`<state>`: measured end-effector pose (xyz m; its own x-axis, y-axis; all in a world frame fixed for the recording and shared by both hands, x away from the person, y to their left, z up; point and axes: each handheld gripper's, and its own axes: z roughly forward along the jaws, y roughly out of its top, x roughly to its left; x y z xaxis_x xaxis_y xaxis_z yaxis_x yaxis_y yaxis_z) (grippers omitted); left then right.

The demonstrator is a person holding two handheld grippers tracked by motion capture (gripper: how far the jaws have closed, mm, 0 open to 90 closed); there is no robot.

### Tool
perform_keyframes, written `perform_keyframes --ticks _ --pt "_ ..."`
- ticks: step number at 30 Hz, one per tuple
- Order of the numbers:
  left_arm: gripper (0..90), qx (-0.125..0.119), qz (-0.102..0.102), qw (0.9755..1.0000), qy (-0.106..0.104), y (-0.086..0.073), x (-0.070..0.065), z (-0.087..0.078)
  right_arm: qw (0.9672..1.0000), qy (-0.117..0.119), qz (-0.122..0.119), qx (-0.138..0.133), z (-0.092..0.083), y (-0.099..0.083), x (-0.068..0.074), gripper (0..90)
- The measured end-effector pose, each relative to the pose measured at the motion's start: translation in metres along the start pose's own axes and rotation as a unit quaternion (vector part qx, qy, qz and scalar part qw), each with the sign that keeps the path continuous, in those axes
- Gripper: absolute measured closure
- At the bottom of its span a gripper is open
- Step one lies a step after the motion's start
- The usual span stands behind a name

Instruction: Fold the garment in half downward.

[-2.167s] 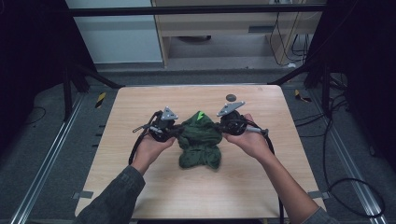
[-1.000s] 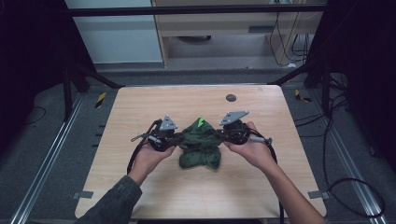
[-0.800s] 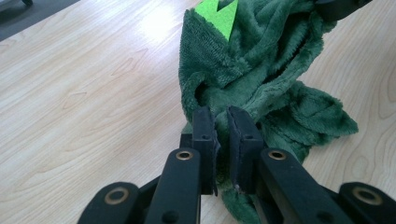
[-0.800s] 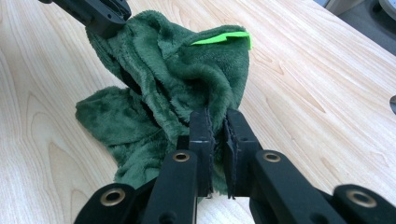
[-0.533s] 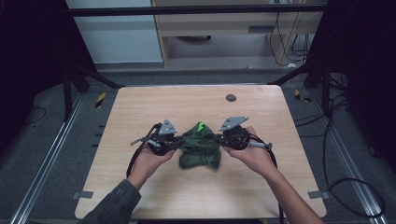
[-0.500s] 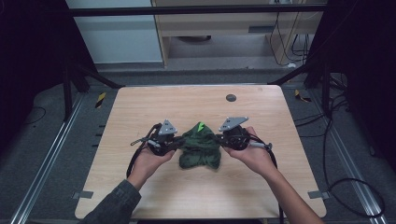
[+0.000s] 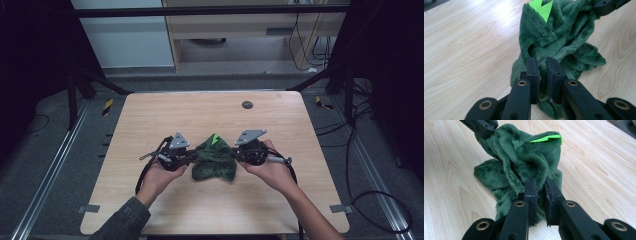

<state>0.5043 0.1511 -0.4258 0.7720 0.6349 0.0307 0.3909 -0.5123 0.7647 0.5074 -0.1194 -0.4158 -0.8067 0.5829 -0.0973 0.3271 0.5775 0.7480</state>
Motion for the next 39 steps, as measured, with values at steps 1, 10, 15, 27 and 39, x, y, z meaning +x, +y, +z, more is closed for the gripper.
perform_keyframes --ticks 1,10,15,27,39 --pt "81.5 0.0 0.0 1.0 0.0 0.0 0.0 0.0 1.0 0.0 0.0 0.0 0.0 0.0 0.0 81.6" --pt "80.8 0.006 -0.003 1.0 -0.007 -0.009 -0.004 0.004 1.0 0.006 0.001 0.005 0.004 -0.009 0.005 80.3" --pt "80.3 0.007 -0.003 0.9999 -0.009 -0.013 -0.007 0.006 0.9999 0.007 0.002 0.007 0.005 -0.012 0.007 79.8" --pt "77.6 0.008 -0.005 0.9999 -0.011 -0.021 -0.012 0.006 0.9998 0.014 -0.001 0.011 0.006 -0.016 0.016 78.1" --pt "74.7 0.006 -0.004 0.9999 -0.01 -0.026 -0.015 0.005 0.9997 0.019 -0.005 0.015 0.008 -0.02 0.023 76.4"
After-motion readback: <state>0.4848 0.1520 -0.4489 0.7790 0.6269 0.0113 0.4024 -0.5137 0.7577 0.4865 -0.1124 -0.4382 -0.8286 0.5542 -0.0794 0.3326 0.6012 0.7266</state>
